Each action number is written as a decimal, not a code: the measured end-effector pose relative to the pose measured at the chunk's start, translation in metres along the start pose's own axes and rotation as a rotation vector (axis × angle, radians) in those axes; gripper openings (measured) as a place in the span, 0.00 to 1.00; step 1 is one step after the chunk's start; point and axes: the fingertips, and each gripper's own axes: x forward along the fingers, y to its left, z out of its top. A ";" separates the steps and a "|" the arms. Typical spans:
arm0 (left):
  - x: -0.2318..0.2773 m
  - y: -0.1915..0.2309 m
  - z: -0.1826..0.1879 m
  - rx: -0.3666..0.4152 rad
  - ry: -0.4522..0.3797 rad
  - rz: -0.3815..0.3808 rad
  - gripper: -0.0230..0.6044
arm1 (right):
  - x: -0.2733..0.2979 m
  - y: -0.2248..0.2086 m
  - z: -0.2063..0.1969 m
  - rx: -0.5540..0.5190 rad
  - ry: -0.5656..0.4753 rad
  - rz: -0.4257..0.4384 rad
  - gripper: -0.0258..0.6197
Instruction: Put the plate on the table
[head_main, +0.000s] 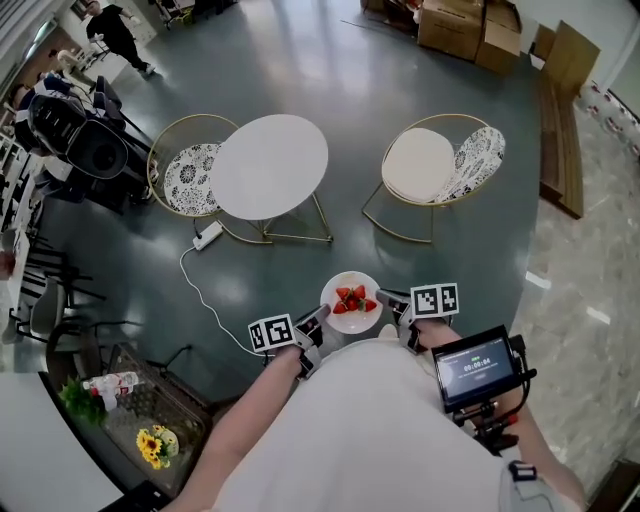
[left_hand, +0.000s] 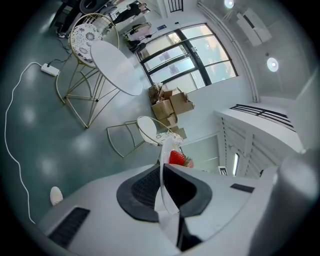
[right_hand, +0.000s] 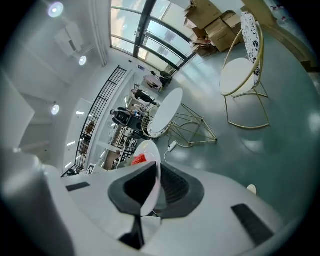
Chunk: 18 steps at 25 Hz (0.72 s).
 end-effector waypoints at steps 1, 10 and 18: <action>0.002 -0.003 0.004 0.000 -0.005 -0.004 0.07 | -0.001 0.000 0.006 -0.006 0.002 0.006 0.08; 0.030 -0.015 0.016 0.019 -0.045 0.031 0.07 | -0.011 -0.009 0.040 -0.035 0.007 0.044 0.08; 0.047 -0.034 0.020 0.008 -0.066 0.022 0.07 | -0.024 -0.018 0.060 -0.039 0.029 0.067 0.08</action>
